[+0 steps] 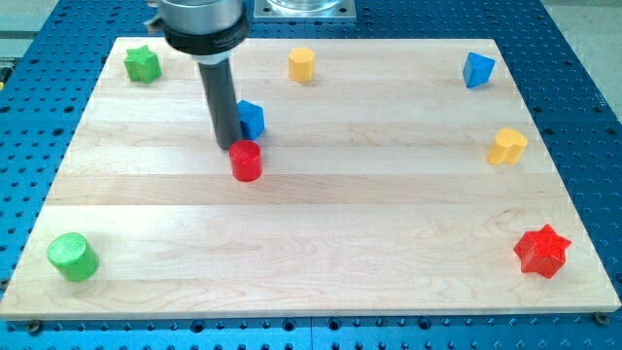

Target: Move the blue cube to the top right of the red circle

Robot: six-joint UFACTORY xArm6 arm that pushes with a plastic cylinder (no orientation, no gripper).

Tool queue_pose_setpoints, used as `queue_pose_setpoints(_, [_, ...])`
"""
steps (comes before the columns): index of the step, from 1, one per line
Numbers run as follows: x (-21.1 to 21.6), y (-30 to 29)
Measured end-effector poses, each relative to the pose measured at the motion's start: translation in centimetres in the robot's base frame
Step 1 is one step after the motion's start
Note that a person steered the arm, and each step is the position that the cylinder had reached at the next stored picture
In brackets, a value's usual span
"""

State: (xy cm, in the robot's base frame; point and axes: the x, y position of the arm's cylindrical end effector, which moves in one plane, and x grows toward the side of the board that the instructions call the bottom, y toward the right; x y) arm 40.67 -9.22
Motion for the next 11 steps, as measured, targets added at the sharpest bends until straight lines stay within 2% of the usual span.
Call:
queue_pose_setpoints(1, [0.0,-0.5])
queue_pose_setpoints(2, [-0.1,-3.7])
queue_pose_setpoints(3, [-2.9,-5.5])
queue_pose_setpoints(4, [-5.0,-4.3])
queue_pose_setpoints(7, [-4.6,1.8])
queue_pose_setpoints(8, [-4.6,1.8])
queue_pose_setpoints(9, [-6.9,1.8])
queue_pose_setpoints(10, [-13.7,2.9])
queue_pose_setpoints(11, [-16.7,4.5])
